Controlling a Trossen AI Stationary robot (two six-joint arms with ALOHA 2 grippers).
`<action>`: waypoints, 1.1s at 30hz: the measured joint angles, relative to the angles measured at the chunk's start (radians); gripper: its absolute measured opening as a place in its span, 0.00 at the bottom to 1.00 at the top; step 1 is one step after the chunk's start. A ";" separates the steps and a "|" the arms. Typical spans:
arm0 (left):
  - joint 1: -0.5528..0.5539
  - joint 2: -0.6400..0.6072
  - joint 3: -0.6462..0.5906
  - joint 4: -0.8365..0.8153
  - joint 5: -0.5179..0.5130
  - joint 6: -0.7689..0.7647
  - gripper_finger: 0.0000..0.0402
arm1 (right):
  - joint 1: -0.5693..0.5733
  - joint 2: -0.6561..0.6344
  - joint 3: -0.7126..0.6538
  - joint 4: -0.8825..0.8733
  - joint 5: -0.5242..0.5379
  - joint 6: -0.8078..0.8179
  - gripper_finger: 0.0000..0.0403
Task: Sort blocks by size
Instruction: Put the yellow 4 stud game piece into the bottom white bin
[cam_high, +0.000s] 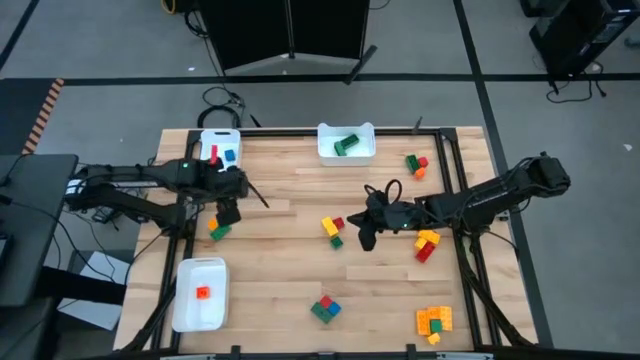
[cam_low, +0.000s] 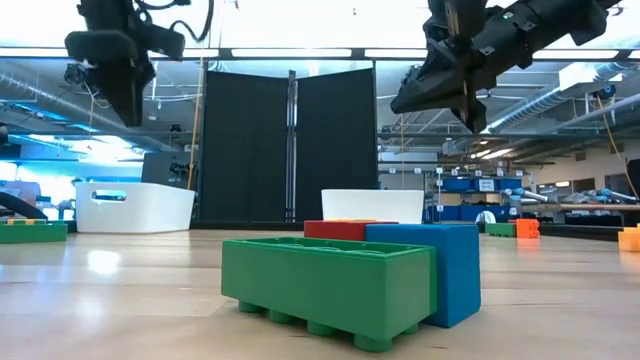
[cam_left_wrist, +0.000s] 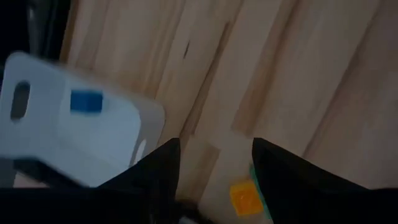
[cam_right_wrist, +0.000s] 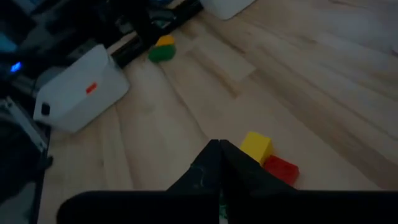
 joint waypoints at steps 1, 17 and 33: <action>0.004 0.014 0.000 -0.007 0.000 0.000 0.52 | -0.002 0.000 0.000 -0.001 -0.020 -0.016 0.02; 0.005 0.134 -0.002 0.042 0.149 -0.054 0.52 | -0.009 0.000 0.000 -0.002 -0.124 -0.130 0.03; 0.005 0.208 -0.003 0.008 0.104 -0.028 0.98 | -0.020 0.001 0.001 0.007 -0.125 -0.128 0.03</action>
